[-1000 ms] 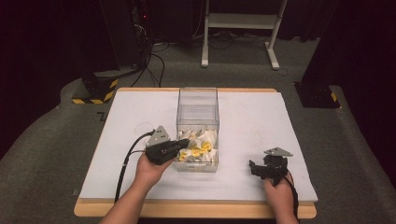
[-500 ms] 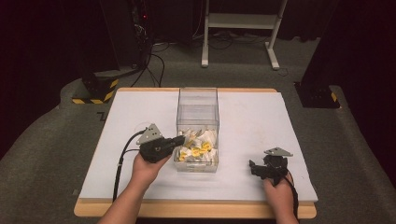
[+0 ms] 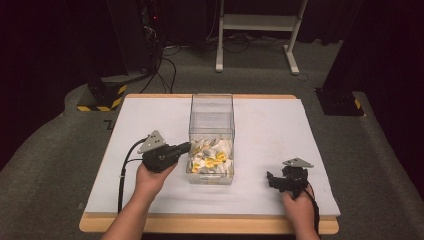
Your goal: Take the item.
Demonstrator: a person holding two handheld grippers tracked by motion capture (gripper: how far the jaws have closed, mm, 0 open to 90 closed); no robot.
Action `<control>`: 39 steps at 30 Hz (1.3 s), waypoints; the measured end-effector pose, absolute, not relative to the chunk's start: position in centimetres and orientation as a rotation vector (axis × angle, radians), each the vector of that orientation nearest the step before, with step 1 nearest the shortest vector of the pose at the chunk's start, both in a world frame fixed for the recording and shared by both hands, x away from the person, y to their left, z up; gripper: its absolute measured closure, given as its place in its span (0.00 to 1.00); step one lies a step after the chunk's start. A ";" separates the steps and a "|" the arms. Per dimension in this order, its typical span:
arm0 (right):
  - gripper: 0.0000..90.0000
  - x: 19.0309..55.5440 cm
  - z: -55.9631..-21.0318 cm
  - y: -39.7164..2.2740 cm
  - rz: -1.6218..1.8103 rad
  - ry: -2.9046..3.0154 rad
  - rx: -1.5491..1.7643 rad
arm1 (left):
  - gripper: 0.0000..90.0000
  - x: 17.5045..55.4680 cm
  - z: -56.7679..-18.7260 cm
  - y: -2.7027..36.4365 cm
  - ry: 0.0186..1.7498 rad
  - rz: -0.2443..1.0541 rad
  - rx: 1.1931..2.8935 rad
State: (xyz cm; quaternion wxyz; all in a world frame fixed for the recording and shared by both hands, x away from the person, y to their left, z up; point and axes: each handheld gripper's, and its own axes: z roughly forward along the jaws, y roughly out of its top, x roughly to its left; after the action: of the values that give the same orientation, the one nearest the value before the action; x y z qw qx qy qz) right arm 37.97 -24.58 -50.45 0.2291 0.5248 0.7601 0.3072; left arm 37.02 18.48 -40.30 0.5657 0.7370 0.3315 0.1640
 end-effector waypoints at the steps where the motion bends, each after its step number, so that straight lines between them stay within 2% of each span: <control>1: 0.13 38.0 -50.5 -24.6 0.846 2.091 1.444 | 0.98 37.0 -40.3 18.6 0.781 0.388 1.730; 39: 0.13 38.0 -50.5 -24.6 0.845 2.092 1.444 | 0.98 37.6 -39.7 25.4 0.904 0.499 1.666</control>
State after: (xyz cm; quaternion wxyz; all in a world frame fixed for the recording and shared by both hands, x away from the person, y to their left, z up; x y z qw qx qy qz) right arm 37.97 -24.58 -50.46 0.2295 0.5246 0.7601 0.3071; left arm 37.59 25.36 -39.67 0.5571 0.7058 0.3831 0.2115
